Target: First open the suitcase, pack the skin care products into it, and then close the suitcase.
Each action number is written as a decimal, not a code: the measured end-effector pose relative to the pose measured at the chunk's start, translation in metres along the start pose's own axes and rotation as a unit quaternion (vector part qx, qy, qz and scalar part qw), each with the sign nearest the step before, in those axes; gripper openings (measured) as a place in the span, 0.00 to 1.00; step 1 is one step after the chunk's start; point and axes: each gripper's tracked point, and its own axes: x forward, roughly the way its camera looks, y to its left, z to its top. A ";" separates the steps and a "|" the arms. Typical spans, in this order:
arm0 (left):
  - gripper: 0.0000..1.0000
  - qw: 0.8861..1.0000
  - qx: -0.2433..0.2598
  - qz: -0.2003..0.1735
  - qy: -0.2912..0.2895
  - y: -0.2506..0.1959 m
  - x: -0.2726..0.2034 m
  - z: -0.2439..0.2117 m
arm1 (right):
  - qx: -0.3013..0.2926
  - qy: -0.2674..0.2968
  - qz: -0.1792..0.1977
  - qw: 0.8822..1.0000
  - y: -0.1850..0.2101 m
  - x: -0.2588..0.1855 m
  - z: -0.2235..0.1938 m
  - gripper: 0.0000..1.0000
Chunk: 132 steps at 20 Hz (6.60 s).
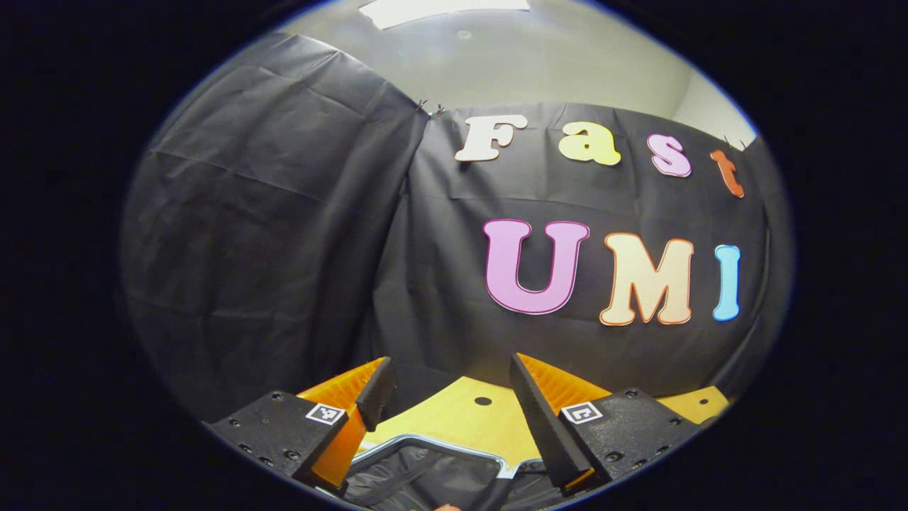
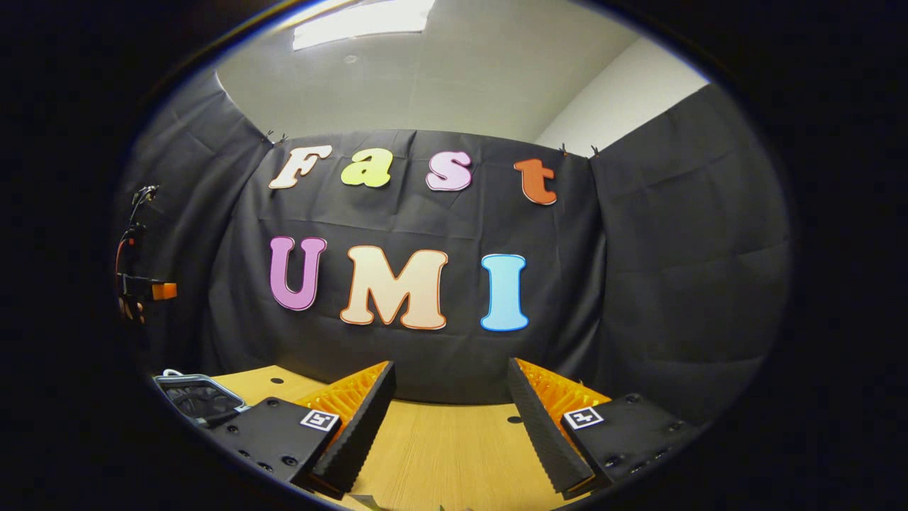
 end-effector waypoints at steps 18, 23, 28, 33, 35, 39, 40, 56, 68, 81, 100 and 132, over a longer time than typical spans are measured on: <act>0.93 0.973 0.060 -0.215 0.057 -0.267 -0.150 -0.093 | 0.010 0.031 0.080 0.996 -0.031 -0.030 -0.058 0.98; 0.94 0.956 0.064 -0.272 0.093 -0.312 -0.177 -0.135 | -0.004 0.047 0.073 0.996 -0.047 -0.039 -0.069 0.99; 0.94 0.937 0.070 -0.308 0.149 -0.341 -0.208 -0.189 | -0.009 0.063 0.080 0.995 -0.047 -0.042 -0.076 0.98; 0.93 0.919 0.079 -0.326 0.207 -0.354 -0.232 -0.243 | -0.007 0.081 0.082 0.993 -0.051 -0.063 -0.091 0.98; 0.92 0.907 0.077 -0.335 0.243 -0.360 -0.244 -0.273 | -0.014 0.087 0.083 0.993 -0.053 -0.064 -0.095 0.98; 0.74 0.901 0.053 -0.353 0.246 -0.380 -0.246 -0.281 | -0.032 0.096 0.082 0.992 -0.058 -0.066 -0.102 0.99; 0.75 0.901 0.051 -0.354 0.244 -0.383 -0.244 -0.282 | -0.034 0.100 0.082 0.991 -0.057 -0.067 -0.104 0.99; 0.64 0.868 0.073 -0.381 0.309 -0.373 -0.266 -0.326 | -0.036 0.103 0.088 0.990 -0.055 -0.066 -0.110 1.00; 0.64 0.797 0.175 -0.421 0.397 -0.351 -0.289 -0.394 | -0.026 0.112 0.072 0.991 -0.074 -0.066 -0.120 0.99; 0.01 0.795 0.145 -0.397 0.435 -0.353 -0.284 -0.401 | 0.003 0.148 0.064 0.987 -0.072 -0.070 -0.147 1.00; 0.01 0.869 0.046 -0.321 0.374 -0.302 -0.239 -0.249 | -0.030 0.281 0.188 0.941 0.019 -0.102 -0.329 0.99; 0.22 0.831 0.014 -0.218 0.511 -0.139 -0.146 -0.336 | 0.121 0.461 0.289 0.830 0.281 -0.103 -0.270 0.18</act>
